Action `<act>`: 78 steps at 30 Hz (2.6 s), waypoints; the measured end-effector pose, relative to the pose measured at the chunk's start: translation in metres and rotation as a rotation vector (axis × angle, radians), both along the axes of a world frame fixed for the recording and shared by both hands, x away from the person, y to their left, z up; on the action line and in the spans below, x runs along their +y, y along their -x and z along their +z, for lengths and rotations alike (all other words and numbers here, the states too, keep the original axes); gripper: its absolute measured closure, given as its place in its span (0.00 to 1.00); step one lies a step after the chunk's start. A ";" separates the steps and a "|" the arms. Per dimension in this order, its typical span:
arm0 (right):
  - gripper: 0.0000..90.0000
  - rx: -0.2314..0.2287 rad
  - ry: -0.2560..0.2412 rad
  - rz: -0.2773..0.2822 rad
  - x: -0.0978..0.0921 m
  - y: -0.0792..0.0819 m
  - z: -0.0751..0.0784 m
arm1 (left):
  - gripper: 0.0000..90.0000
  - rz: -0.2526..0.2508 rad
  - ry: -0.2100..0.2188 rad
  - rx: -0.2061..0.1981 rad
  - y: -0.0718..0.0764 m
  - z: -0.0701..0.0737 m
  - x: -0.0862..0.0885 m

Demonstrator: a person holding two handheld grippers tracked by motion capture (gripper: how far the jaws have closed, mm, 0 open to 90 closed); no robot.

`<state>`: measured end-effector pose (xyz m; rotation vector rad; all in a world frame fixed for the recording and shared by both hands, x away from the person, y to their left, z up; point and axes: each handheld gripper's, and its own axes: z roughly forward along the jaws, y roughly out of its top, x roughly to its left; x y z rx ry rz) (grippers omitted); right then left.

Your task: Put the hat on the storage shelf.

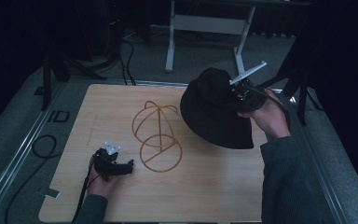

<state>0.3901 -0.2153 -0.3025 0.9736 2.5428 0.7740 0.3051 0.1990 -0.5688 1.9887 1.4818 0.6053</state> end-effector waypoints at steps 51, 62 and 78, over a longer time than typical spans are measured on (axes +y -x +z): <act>0.98 -0.054 -0.160 0.232 0.046 0.029 0.051 | 0.00 0.003 0.005 -0.004 0.000 0.000 0.000; 0.97 -0.041 -0.138 0.326 0.084 0.034 0.048 | 0.00 0.001 0.005 -0.005 0.000 0.000 -0.001; 0.97 -0.010 -0.115 0.369 0.113 0.034 0.035 | 0.00 -0.001 0.003 -0.006 0.000 0.000 -0.001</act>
